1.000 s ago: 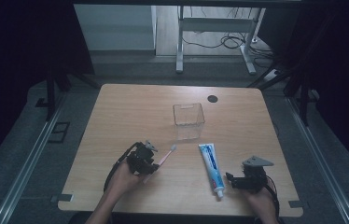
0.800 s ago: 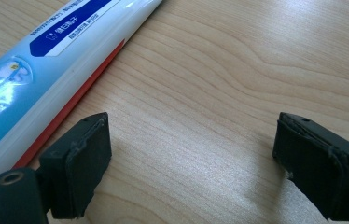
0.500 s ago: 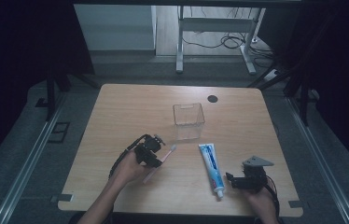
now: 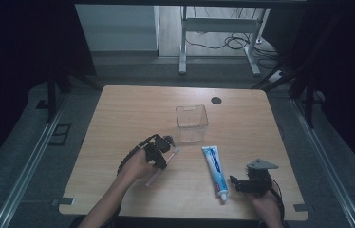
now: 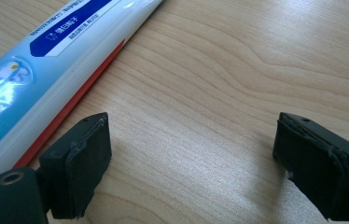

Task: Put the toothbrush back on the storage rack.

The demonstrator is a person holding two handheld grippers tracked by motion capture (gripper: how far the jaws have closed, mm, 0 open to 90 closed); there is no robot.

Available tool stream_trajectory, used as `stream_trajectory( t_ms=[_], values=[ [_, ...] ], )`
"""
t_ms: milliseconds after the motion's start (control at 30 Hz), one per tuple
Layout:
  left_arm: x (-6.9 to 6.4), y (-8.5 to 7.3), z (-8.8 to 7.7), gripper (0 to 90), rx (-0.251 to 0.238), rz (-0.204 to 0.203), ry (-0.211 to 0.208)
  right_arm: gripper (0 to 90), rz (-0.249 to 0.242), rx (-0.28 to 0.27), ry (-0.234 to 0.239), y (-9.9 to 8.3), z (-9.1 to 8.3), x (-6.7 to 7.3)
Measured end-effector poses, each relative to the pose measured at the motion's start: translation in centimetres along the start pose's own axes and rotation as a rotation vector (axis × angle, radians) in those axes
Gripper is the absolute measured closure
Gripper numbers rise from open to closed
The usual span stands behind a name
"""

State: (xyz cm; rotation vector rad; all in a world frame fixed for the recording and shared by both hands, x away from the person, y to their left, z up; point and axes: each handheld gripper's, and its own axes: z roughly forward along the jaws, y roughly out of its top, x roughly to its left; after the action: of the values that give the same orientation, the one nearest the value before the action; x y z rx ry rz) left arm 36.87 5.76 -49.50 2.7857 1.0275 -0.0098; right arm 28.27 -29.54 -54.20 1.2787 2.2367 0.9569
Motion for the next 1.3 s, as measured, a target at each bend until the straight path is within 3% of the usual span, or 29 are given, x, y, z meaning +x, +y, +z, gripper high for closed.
stream_trajectory(
  t_ms=[200, 600, 800, 867, 1300],
  values=[
    [-0.1, 0.7, 0.3, 67.3, 0.051, 0.002, 0.008, 11.0, -0.001, 0.001, 0.001, 0.0, 0.0, 0.0],
    [-0.6, 1.5, 0.7, 78.5, 0.098, -0.012, 0.032, 11.1, -0.001, 0.001, 0.001, 0.0, 0.0, 0.0],
    [-0.5, 1.5, 0.6, 79.1, 0.083, -0.014, 0.025, 11.0, 0.001, -0.001, 0.000, 0.0, 0.0, 0.0],
    [-0.4, 1.3, 0.5, 79.1, 0.059, -0.027, 0.013, 11.0, 0.000, 0.000, 0.001, 0.0, 0.0, 0.0],
    [-0.1, 0.8, -1.9, 79.2, -0.046, 0.001, -0.020, 11.0, -0.002, 0.000, 0.001, 0.0, 0.0, 0.0]
  ],
)
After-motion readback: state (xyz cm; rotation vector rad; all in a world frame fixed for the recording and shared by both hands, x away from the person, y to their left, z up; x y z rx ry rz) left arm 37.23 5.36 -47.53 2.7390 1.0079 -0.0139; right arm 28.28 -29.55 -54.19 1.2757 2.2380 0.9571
